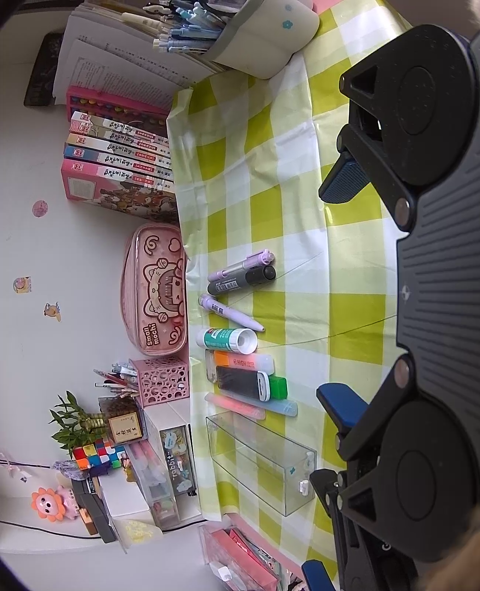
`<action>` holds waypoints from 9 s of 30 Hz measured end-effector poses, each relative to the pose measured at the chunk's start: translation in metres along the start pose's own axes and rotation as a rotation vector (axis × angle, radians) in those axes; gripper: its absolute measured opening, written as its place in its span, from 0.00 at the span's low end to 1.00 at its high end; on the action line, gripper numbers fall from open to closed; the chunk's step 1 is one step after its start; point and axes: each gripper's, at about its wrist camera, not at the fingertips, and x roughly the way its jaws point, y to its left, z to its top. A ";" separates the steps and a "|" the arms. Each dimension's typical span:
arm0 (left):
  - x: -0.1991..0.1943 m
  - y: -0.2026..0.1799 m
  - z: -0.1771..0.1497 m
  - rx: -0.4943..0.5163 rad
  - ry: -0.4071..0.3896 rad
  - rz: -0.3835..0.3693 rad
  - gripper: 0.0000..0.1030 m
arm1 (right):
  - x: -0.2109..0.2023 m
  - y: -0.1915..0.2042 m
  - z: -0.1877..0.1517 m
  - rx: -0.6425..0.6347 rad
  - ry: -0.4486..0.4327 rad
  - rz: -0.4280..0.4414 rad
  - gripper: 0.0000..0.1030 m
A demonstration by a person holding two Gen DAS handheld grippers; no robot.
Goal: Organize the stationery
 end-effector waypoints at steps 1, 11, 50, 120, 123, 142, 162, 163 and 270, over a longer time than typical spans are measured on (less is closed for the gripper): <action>0.000 0.000 0.000 0.001 0.000 -0.001 0.95 | 0.000 0.000 0.000 0.002 0.001 0.000 0.94; 0.001 -0.001 -0.001 0.007 -0.003 0.000 0.95 | 0.000 -0.001 0.000 0.007 -0.002 -0.003 0.94; 0.094 0.025 -0.007 -0.079 0.043 -0.015 0.95 | 0.082 -0.043 0.050 0.103 0.008 0.109 0.92; 0.091 0.008 -0.009 -0.076 -0.017 -0.071 0.70 | 0.165 -0.019 0.082 0.277 0.219 0.369 0.20; 0.091 0.008 -0.009 -0.076 -0.017 -0.071 0.70 | 0.161 -0.024 0.081 0.328 0.221 0.400 0.19; 0.091 0.008 -0.009 -0.072 -0.021 -0.075 0.70 | 0.151 -0.016 0.078 0.587 0.261 0.641 0.19; 0.091 0.009 -0.010 -0.066 -0.024 -0.078 0.70 | 0.161 0.046 0.104 0.325 0.355 0.599 0.20; 0.091 0.008 -0.010 -0.066 -0.024 -0.078 0.70 | 0.163 0.050 0.104 0.319 0.369 0.601 0.20; 0.092 0.011 -0.013 -0.062 -0.042 -0.084 0.70 | 0.168 -0.037 0.088 0.217 0.252 0.309 0.00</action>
